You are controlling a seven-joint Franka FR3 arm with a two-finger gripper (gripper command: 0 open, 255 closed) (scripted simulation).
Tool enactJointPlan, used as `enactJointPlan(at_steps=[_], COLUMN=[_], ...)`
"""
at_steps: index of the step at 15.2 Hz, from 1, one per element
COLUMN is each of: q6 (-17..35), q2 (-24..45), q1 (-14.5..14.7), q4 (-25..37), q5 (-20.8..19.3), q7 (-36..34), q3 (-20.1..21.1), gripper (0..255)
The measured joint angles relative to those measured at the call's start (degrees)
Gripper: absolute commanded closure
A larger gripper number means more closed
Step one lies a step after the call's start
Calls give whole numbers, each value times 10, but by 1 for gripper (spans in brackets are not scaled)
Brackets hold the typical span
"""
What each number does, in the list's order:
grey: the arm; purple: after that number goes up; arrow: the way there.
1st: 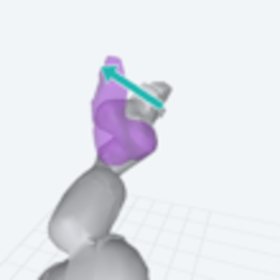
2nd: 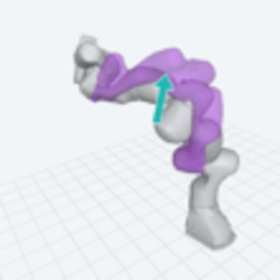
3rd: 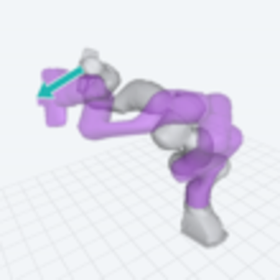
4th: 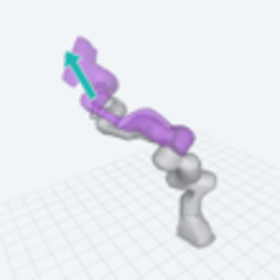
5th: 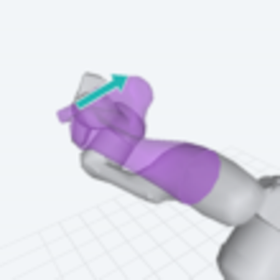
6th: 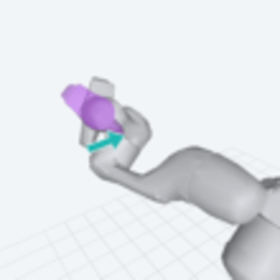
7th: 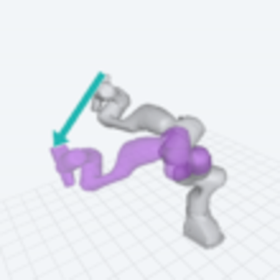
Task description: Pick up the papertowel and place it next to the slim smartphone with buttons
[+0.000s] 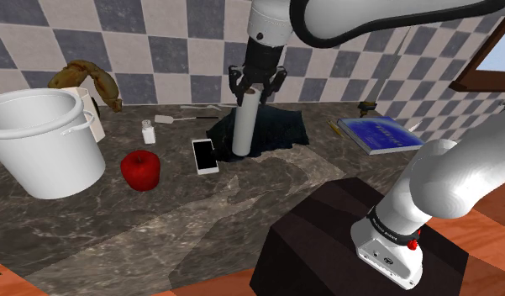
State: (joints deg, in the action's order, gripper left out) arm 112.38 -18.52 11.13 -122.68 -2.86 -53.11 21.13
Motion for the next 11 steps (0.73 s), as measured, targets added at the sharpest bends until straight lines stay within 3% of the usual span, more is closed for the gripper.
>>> enactJointPlan(at_steps=[11], q6=[85], q2=[12], q1=[0], q4=[-74], q5=[-6], q7=[-14], q3=[7], gripper=[255])
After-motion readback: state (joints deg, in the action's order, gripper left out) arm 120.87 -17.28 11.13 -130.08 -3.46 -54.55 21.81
